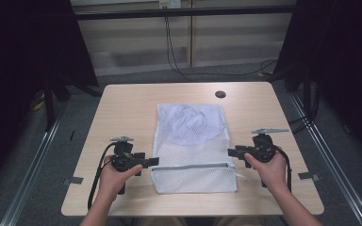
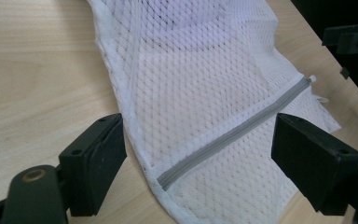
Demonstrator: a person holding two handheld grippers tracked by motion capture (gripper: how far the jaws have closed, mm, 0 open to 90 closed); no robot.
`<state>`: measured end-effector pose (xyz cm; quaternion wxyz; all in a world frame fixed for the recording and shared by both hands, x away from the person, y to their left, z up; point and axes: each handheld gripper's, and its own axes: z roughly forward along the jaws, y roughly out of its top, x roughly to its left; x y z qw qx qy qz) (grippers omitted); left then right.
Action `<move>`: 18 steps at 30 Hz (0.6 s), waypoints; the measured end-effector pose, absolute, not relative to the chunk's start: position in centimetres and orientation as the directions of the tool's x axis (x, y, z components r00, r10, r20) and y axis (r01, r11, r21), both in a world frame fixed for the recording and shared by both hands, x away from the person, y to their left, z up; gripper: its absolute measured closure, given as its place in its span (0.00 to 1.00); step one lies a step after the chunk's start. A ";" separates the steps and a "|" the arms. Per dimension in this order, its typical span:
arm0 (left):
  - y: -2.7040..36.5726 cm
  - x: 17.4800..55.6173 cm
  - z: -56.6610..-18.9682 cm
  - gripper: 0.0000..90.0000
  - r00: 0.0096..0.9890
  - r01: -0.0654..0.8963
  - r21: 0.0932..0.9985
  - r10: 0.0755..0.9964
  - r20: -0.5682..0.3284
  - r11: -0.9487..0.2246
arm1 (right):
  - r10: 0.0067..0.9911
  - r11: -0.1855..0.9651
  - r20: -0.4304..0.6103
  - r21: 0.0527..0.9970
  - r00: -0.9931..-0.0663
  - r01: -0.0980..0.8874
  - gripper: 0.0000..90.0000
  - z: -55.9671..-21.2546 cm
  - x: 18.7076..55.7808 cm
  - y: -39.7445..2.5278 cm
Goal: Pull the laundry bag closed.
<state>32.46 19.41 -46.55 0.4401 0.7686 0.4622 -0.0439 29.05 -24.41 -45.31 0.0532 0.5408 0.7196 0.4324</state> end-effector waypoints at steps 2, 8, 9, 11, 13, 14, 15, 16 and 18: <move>19.5 32.5 -46.6 0.18 0.568 0.745 0.642 0.677 -0.469 -0.180 | 0.827 0.045 0.381 0.688 -0.413 0.725 0.49 -45.3 29.0 -24.4; 19.6 32.6 -46.5 0.16 0.577 0.725 0.665 0.688 -0.441 -0.181 | 0.842 0.074 0.331 0.712 -0.426 0.699 0.34 -45.4 28.9 -24.8; 19.6 32.6 -46.5 0.15 0.577 0.720 0.669 0.692 -0.434 -0.181 | 0.843 0.074 0.330 0.712 -0.426 0.698 0.33 -45.4 28.8 -24.9; 19.6 32.6 -46.5 0.14 0.583 0.715 0.670 0.698 -0.416 -0.198 | 0.843 0.077 0.324 0.716 -0.428 0.694 0.32 -45.6 28.6 -25.1; 19.6 32.6 -46.6 0.14 0.586 0.708 0.676 0.705 -0.400 -0.204 | 0.850 0.080 0.311 0.720 -0.425 0.689 0.29 -45.7 28.5 -25.3; 19.7 32.7 -46.5 0.13 0.585 0.704 0.680 0.712 -0.389 -0.206 | 0.852 0.082 0.308 0.720 -0.423 0.689 0.28 -45.8 28.4 -25.4; 19.8 32.7 -46.5 0.13 0.585 0.699 0.686 0.714 -0.386 -0.202 | 0.854 0.082 0.305 0.722 -0.422 0.687 0.27 -45.9 28.4 -25.5; 19.8 32.7 -46.5 0.13 0.588 0.695 0.690 0.713 -0.382 -0.203 | 0.857 0.088 0.295 0.725 -0.422 0.684 0.27 -46.0 28.3 -25.6; 19.9 32.6 -46.4 0.13 0.592 0.680 0.701 0.725 -0.351 -0.216 | 0.858 0.106 0.280 0.723 -0.430 0.682 0.26 -46.1 28.3 -25.7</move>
